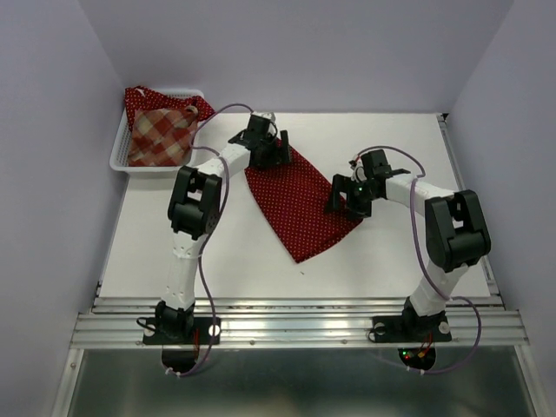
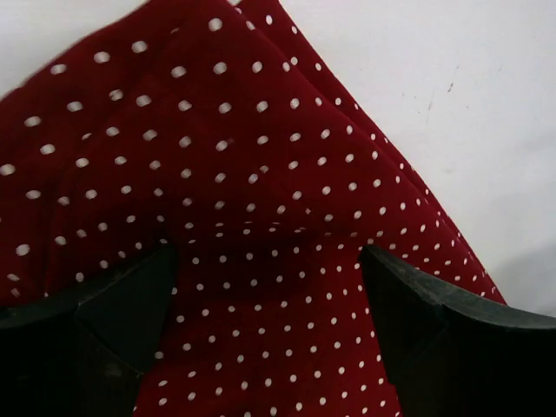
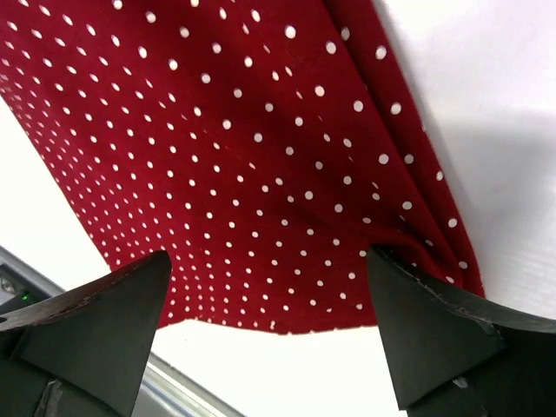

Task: Fold and stack the skirts
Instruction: Fold the skirt

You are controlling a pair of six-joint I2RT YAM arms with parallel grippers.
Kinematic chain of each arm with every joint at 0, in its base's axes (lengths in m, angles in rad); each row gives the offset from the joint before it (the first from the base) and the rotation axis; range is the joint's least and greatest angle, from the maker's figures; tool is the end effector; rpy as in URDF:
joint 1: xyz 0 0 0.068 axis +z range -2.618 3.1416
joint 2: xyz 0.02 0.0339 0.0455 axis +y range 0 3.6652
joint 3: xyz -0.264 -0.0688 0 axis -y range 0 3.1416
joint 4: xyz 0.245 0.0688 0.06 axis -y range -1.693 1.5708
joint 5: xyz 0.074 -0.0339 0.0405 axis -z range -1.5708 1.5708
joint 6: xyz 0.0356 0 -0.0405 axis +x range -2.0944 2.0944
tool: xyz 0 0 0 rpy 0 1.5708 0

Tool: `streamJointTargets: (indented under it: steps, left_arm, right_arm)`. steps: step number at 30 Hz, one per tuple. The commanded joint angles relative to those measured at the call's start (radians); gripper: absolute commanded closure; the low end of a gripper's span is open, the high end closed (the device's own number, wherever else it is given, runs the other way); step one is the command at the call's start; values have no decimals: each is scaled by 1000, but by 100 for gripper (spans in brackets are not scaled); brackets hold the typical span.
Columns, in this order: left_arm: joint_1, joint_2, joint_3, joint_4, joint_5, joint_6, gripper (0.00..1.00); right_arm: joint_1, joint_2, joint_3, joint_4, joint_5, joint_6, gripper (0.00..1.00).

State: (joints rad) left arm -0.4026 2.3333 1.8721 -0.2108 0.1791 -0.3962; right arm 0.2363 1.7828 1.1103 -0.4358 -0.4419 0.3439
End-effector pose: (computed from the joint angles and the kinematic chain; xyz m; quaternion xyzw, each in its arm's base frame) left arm 0.4886 -0.2150 0.1812 0.0417 0.8970 -0.2425 0.3673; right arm 0.3386 0.0972 0.1709 0.0009 0.9510 0.2684 0.1533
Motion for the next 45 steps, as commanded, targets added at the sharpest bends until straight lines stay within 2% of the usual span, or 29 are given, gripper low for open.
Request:
streamJointTargets:
  steps: [1, 5, 9, 12, 15, 17, 20, 21, 25, 29, 33, 36, 41, 43, 45]
  left_arm:
    - [19, -112, -152, 39, -19, 13, 1]
    - [28, -155, -269, 42, -78, -13, 1]
    - [30, -265, -470, 94, -93, -75, 1]
    - [24, -394, -660, 131, -105, -167, 1]
    - [-7, -531, -876, 146, -153, -280, 1]
    - [-57, -636, -968, 146, -168, -353, 1]
    - [-123, -681, -1030, 149, -173, -423, 1]
    - [-169, -693, -1044, 146, -220, -449, 1]
    - [-212, -738, -1082, 122, -219, -550, 1]
    - [-266, -793, -1035, 47, -279, -575, 1]
    - [-301, -838, -943, -27, -367, -544, 1]
    - [-301, -888, -872, -67, -432, -515, 1]
    - [-291, -957, -852, -145, -538, -489, 1]
    - [-268, -985, -867, -159, -537, -462, 1]
    - [-237, -1002, -886, -156, -517, -434, 1]
  right_arm:
    - [-5, 36, 20, 8, 54, -19, 0]
    - [-5, 101, 87, -43, 169, -40, 0]
    - [-5, 159, 166, -67, 181, -91, 0]
    - [-5, 210, 252, -78, 163, -204, 0]
    - [-5, 260, 347, -89, 103, -400, 0]
    - [-5, 305, 426, -113, 54, -551, 0]
    - [-5, 361, 514, -193, 10, -689, 0]
    - [-5, 378, 540, -216, 2, -706, 0]
    - [-5, 438, 632, -334, -18, -775, 0]
    - [-5, 371, 638, -359, -59, -793, 0]
    - [-5, 209, 570, -311, -112, -740, 0]
    - [15, 32, 450, -195, -101, -608, 0]
    - [61, -248, 188, 115, -107, -229, 0]
    - [83, -313, 43, 290, -147, -72, 0]
    - [124, -364, -25, 371, -155, 4, 0]
